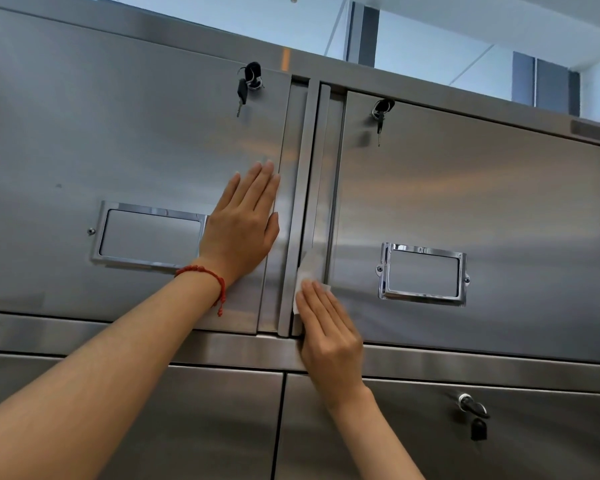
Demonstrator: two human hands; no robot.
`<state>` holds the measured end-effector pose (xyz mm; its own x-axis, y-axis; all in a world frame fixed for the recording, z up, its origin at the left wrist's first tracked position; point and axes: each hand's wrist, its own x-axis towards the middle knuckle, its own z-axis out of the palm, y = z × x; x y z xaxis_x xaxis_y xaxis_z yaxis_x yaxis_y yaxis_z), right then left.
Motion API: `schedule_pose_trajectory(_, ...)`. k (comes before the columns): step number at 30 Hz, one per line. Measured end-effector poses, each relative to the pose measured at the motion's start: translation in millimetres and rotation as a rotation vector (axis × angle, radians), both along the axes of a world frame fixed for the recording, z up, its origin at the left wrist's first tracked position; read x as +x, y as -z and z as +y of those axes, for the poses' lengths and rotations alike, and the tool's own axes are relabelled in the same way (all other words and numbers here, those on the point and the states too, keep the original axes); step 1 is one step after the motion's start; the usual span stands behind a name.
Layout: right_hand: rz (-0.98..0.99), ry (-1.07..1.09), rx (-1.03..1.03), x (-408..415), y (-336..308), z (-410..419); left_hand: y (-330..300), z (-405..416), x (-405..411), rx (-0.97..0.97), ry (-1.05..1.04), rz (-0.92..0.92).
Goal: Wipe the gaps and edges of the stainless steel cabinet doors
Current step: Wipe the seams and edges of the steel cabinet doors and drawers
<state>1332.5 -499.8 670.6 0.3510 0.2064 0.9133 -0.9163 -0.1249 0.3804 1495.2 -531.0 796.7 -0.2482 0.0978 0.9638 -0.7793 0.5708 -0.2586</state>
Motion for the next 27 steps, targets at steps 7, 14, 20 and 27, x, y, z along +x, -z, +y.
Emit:
schedule_pose_trajectory(7,0.007,0.011,-0.069,3,-22,3,0,0,-1,-0.013,-0.004,0.007)
schedule_pose_trajectory(14,-0.002,0.011,-0.072,4,-13,1,0,2,-1,-0.004,-0.001,0.010)
schedule_pose_trajectory(20,-0.019,0.007,-0.056,5,-28,2,0,3,-1,-0.004,-0.008,0.010)
schedule_pose_trajectory(27,-0.030,0.005,-0.042,7,-16,2,0,3,0,0.009,-0.003,0.009)
